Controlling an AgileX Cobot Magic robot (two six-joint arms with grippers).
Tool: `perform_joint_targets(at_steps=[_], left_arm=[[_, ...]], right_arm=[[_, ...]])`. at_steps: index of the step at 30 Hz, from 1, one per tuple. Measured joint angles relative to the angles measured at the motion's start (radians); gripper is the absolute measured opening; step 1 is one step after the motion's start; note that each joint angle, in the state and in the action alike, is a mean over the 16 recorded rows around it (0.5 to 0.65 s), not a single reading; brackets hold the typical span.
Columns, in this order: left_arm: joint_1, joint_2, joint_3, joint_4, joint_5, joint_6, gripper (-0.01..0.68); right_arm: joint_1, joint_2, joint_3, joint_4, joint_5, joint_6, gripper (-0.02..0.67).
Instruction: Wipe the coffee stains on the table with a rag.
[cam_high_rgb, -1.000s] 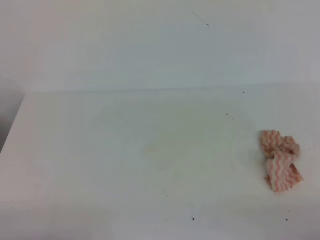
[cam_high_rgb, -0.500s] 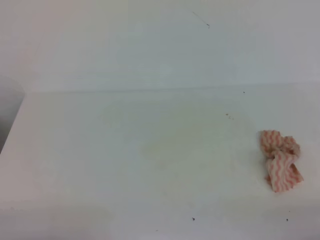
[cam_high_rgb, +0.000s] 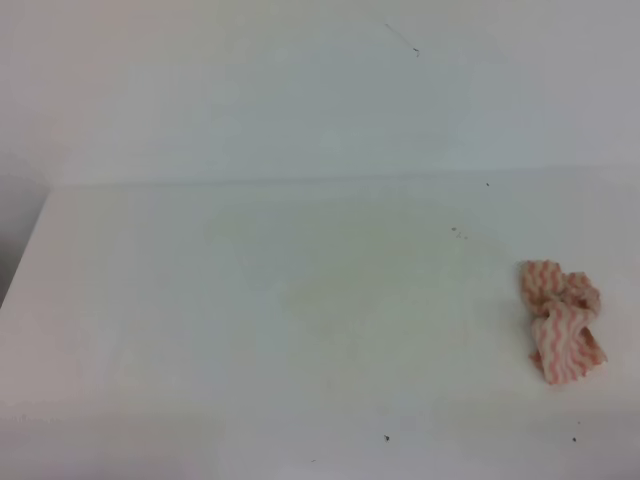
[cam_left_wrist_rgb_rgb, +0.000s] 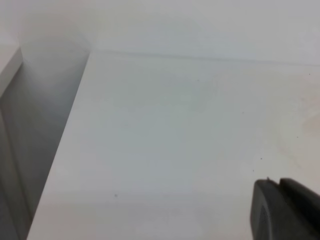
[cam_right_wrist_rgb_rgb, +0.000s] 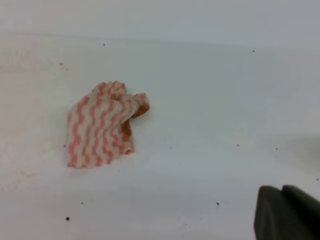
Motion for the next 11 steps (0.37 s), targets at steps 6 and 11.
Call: perform_joint_targets(at_steps=[6,11], left_arm=[[0.000,0.003,0.003,0.000,0.002,0.000,-0.001],[0.000,0.004,0.002,0.000,0.002,0.000,-0.002]], right_arm=[[0.000,0.000,0.000,0.000,0.000,0.000,-0.003],[0.000,0.000,0.000,0.000,0.000,0.000,-0.003]])
